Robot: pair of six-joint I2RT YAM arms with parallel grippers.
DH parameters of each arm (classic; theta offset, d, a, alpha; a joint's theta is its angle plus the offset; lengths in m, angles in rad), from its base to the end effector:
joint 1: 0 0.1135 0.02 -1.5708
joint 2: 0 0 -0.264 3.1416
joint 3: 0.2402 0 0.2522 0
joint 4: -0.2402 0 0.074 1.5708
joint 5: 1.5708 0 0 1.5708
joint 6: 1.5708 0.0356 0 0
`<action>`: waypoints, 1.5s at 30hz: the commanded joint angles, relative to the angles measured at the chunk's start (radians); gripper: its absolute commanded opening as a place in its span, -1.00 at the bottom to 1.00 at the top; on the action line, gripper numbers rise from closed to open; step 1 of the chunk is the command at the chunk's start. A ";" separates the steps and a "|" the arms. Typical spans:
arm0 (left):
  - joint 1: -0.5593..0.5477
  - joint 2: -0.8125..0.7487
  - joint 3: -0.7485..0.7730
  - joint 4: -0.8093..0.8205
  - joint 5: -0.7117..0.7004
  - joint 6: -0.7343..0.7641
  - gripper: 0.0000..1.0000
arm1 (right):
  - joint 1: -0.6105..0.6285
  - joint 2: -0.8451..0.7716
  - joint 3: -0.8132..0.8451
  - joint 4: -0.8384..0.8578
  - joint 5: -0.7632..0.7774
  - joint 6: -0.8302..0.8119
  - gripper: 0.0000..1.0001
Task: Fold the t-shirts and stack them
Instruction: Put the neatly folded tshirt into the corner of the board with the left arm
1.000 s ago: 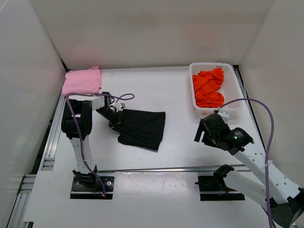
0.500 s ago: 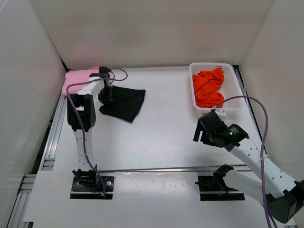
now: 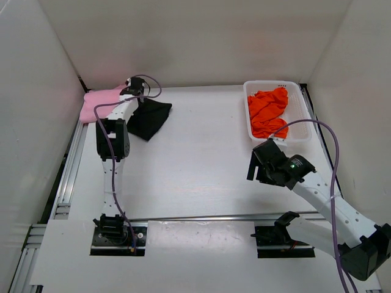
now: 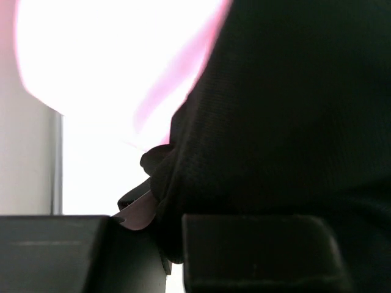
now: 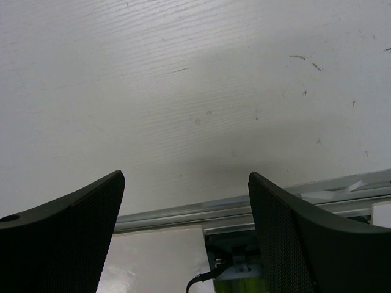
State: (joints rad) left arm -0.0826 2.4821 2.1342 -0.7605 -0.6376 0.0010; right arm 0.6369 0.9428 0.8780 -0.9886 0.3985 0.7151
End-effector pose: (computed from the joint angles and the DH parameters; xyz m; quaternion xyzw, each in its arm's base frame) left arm 0.5251 -0.0222 0.1563 -0.0331 0.9265 0.2960 0.2299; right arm 0.1417 0.0876 0.2783 0.0876 0.9449 0.0076 0.3153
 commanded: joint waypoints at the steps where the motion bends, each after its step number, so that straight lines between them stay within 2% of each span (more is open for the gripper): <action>1: -0.003 -0.009 0.088 0.087 -0.135 -0.001 -0.79 | 0.004 0.019 0.045 0.010 0.028 -0.025 0.72; 11: 0.006 -0.029 0.144 0.135 -0.178 -0.001 -0.79 | 0.004 0.028 0.055 0.010 0.028 -0.034 0.72; 24: 0.159 -0.072 0.228 0.153 -0.148 -0.001 -0.79 | 0.004 0.019 0.045 0.001 0.028 -0.043 0.72; 34: 0.239 -0.146 0.181 0.162 -0.073 -0.001 -0.79 | 0.004 0.037 0.045 0.001 0.028 -0.043 0.72; 41: 0.271 -0.224 0.127 0.162 0.044 -0.001 -0.79 | 0.004 0.077 0.065 0.001 0.019 -0.052 0.72; 45: 0.291 -0.193 0.118 0.162 0.035 -0.001 -0.79 | 0.004 0.112 0.084 0.010 0.019 -0.071 0.72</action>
State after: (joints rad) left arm 0.1936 2.3661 2.2631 -0.6178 -0.6201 0.0013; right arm 0.6369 1.0424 0.9016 -0.9897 0.3981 0.6693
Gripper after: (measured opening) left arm 0.187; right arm 0.856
